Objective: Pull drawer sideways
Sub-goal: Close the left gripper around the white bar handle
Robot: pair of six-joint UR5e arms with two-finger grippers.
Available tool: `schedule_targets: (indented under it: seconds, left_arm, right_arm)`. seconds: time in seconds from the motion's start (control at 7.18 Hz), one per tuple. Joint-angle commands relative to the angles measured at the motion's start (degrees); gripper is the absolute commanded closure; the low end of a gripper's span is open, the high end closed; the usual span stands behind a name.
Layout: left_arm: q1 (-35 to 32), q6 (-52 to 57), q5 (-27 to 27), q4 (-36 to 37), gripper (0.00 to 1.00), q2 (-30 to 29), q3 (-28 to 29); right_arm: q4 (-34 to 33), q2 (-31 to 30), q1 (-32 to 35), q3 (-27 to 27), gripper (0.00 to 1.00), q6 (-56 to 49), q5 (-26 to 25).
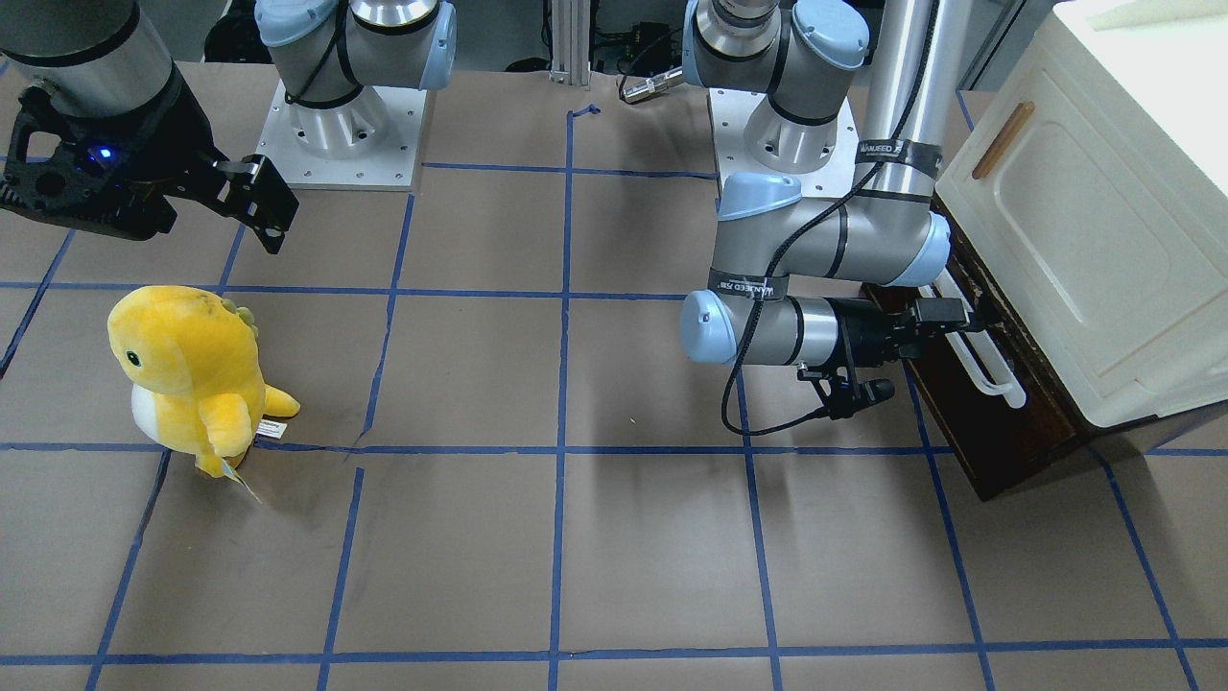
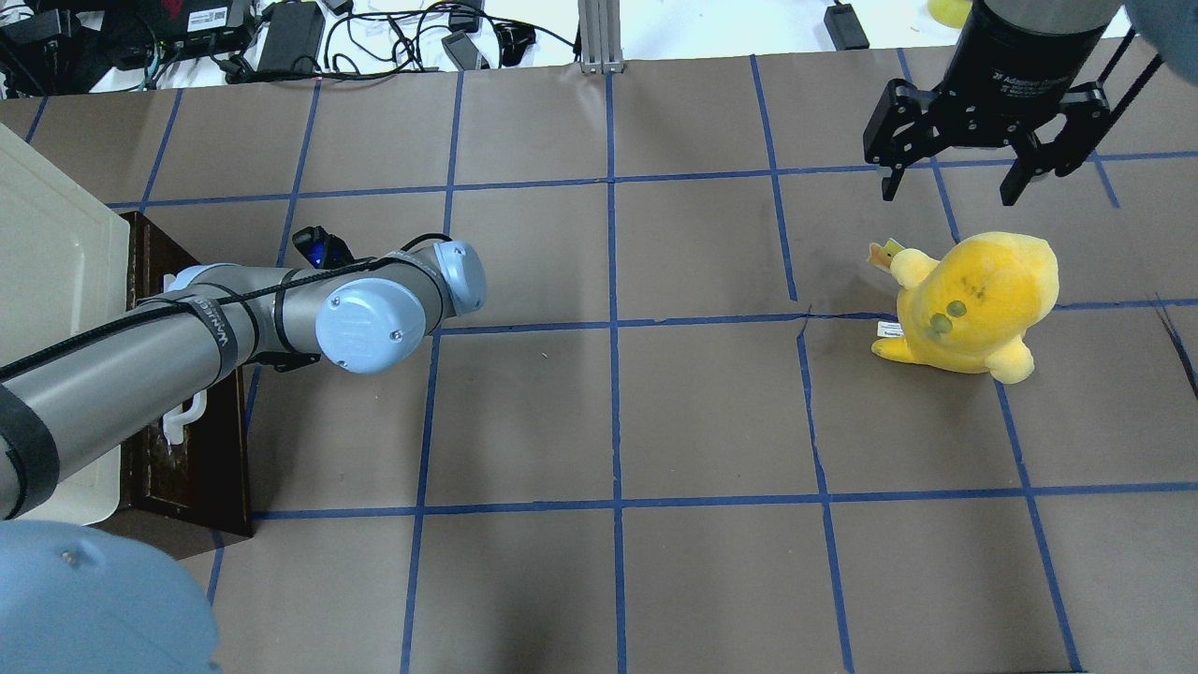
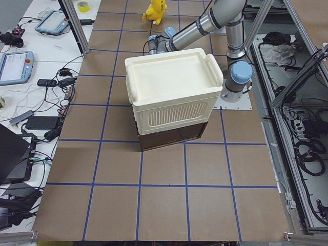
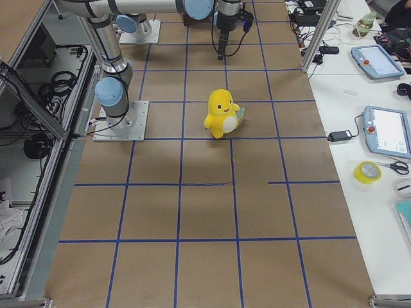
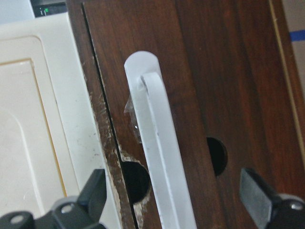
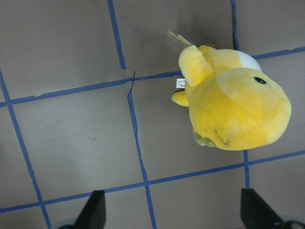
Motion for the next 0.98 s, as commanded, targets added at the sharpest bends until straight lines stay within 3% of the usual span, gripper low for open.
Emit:
schedule_targets:
  seconds: [0.0, 0.28, 0.42, 0.56, 0.84]
  left_arm:
    - [0.4, -0.4, 0.9, 0.0, 0.00, -0.1, -0.3]
    - [0.5, -0.4, 1.5, -0.1, 0.00, -0.1, -0.3]
    - [0.6, -0.6, 3.1, 0.0, 0.03, -0.2, -0.3]
    - [1.9, -1.0, 1.6, 0.0, 0.14, -0.2, -0.2]
    - [2.7, -1.1, 2.1, 0.0, 0.18, -0.6, -0.2]
  right_arm:
    - [0.0, 0.0, 0.0, 0.0, 0.00, 0.0, 0.0]
    - [0.0, 0.0, 0.0, 0.0, 0.00, 0.0, 0.0]
    - [0.0, 0.0, 0.0, 0.0, 0.00, 0.0, 0.0]
    - [0.0, 0.0, 0.0, 0.0, 0.00, 0.0, 0.0]
    - [0.0, 0.0, 0.0, 0.0, 0.00, 0.0, 0.0]
